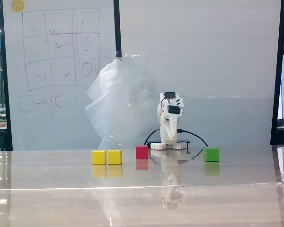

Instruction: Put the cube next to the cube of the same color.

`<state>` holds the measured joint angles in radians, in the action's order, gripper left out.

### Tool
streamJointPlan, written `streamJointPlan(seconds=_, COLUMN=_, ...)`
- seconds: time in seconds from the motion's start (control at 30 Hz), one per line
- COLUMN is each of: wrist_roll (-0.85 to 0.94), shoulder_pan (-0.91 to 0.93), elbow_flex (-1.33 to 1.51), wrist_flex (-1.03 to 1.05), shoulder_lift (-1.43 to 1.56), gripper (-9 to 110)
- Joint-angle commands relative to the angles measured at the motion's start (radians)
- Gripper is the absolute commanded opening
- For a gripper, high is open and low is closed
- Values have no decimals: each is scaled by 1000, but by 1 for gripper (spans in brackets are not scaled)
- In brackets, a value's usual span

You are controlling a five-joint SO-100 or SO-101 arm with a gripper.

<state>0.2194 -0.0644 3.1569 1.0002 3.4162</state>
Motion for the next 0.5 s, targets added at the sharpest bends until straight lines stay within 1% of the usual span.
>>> streamJointPlan(seconds=0.0, wrist_roll=-9, shoulder_pan=0, elbow_flex=-14, wrist_flex=8, shoulder_lift=38, gripper=0)
streamJointPlan(seconds=0.47, wrist_roll=-6, shoulder_pan=-12, elbow_flex=-26, wrist_flex=8, shoulder_lift=32, gripper=0)
